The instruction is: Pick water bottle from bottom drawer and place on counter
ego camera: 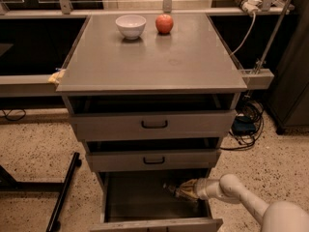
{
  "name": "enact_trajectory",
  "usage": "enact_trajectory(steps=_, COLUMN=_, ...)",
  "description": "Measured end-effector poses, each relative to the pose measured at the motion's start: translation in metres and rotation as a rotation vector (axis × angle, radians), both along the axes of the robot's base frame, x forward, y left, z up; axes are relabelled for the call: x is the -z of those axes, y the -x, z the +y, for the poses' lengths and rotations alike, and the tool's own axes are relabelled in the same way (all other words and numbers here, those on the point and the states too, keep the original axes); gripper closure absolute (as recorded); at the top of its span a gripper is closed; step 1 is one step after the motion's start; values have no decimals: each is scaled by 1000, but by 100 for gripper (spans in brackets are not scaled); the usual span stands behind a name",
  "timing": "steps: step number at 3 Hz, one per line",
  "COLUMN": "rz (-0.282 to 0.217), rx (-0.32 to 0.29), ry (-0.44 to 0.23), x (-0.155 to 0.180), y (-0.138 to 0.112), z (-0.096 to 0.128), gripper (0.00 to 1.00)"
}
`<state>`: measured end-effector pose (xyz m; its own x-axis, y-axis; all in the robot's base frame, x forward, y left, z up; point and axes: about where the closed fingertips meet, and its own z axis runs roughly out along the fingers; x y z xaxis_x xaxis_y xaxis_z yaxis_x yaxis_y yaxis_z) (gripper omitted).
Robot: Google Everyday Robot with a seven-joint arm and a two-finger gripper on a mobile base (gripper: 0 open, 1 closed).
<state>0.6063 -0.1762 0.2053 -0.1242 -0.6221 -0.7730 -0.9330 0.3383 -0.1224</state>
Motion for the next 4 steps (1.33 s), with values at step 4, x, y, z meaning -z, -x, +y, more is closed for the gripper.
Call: enact_trajectory(steps=4, rz=31, rx=-14, ry=94, x=51, y=-9, z=-2, gripper=33)
